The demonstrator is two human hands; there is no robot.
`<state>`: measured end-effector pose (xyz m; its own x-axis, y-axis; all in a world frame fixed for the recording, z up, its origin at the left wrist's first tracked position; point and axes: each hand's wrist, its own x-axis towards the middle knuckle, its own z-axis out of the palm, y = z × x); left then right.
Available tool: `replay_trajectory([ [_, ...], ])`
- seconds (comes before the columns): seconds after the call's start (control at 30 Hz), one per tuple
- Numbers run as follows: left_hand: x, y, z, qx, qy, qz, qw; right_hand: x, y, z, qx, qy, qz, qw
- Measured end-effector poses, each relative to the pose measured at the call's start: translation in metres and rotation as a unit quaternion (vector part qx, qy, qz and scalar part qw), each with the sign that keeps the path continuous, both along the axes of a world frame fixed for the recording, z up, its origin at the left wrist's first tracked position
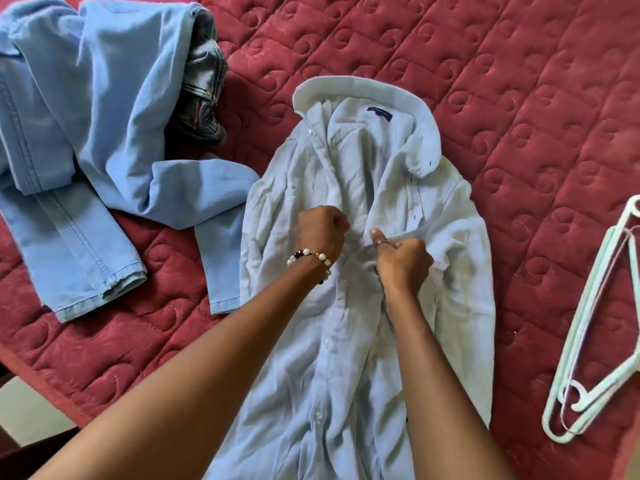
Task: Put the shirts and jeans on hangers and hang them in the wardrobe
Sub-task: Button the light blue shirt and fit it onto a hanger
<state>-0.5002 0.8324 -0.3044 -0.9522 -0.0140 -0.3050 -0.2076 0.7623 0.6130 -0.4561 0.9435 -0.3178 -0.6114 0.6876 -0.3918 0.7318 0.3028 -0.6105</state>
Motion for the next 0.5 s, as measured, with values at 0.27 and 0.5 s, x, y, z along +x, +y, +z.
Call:
replay_trajectory([
  [0.27, -0.009, 0.003, -0.021, -0.006, -0.043, 0.068, 0.997, -0.012, -0.002, -0.01, -0.027, -0.051, -0.026, 0.998],
  [0.5, -0.015, -0.002, -0.02, 0.163, -0.106, 0.143, 0.97, -0.002, -0.009, -0.003, -0.113, 0.112, -0.036, 0.987],
])
